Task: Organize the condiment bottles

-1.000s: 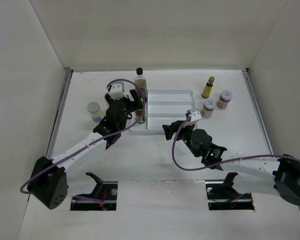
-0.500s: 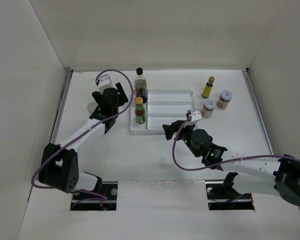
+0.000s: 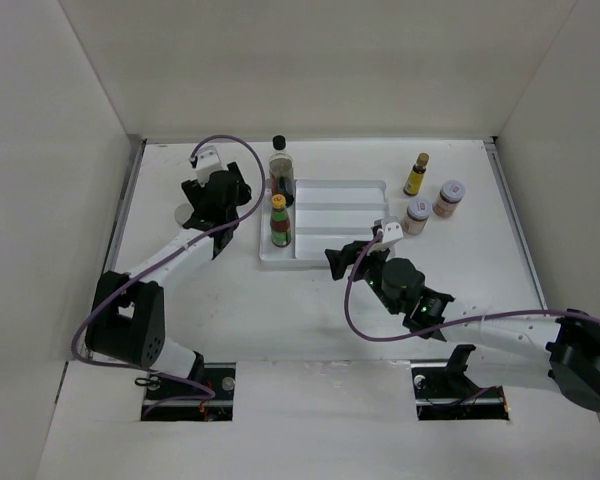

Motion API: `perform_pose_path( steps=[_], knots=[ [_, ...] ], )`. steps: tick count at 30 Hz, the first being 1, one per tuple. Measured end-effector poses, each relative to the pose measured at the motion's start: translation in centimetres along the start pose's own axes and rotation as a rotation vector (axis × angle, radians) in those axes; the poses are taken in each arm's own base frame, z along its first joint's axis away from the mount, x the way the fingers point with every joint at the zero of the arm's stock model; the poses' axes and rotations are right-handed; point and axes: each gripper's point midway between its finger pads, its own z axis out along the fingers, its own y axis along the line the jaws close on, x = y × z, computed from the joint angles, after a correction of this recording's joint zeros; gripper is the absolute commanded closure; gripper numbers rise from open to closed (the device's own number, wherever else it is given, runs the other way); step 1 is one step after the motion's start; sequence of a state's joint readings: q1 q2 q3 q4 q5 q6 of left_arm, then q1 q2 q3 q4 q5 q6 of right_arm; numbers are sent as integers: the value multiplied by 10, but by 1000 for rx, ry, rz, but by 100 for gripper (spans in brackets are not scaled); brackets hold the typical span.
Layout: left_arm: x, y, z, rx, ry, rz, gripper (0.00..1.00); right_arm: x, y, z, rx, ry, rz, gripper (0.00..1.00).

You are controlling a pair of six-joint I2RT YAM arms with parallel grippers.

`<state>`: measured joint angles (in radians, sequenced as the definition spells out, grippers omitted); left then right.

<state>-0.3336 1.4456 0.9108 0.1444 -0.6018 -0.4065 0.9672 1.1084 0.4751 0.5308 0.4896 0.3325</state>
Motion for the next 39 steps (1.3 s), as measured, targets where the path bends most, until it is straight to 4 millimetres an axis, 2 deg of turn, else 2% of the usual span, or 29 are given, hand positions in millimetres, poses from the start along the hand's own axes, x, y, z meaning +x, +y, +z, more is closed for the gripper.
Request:
perform_pose_path(
  steps=[4,7,12,14,19,21,23,28,31,35,37,39],
  knots=[
    [17,6,15,-32,38,32,23,0,0,0,0,0,0,18],
    [25,8,23,-47,57,45,28,0,0,0,0,0,-1,18],
    [19,3,29,-41,51,42,54,5,-1,1,5,12,-8,18],
    [19,2,30,-36,54,43,61,4,-1,1,4,10,-6,18],
    [12,-1,22,-18,53,40,66,4,-1,1,4,10,-6,18],
    [-4,-3,10,3,25,23,67,4,-1,1,4,9,-5,18],
    [-31,-5,-10,36,-32,-13,67,3,-1,1,4,8,-5,18],
    [-127,-13,-88,172,-260,-160,68,-1,0,0,1,-4,2,18],
    [-164,-18,-133,260,-361,-236,69,-4,-1,-1,3,-12,6,18],
    [-182,-38,-172,371,-397,-270,69,-4,-2,-2,5,-16,8,19],
    [-181,-60,-185,433,-381,-262,69,-2,-6,-3,15,-16,7,19],
    [-175,-92,-193,501,-353,-236,69,-1,-11,-4,28,-19,7,19]
  ],
)
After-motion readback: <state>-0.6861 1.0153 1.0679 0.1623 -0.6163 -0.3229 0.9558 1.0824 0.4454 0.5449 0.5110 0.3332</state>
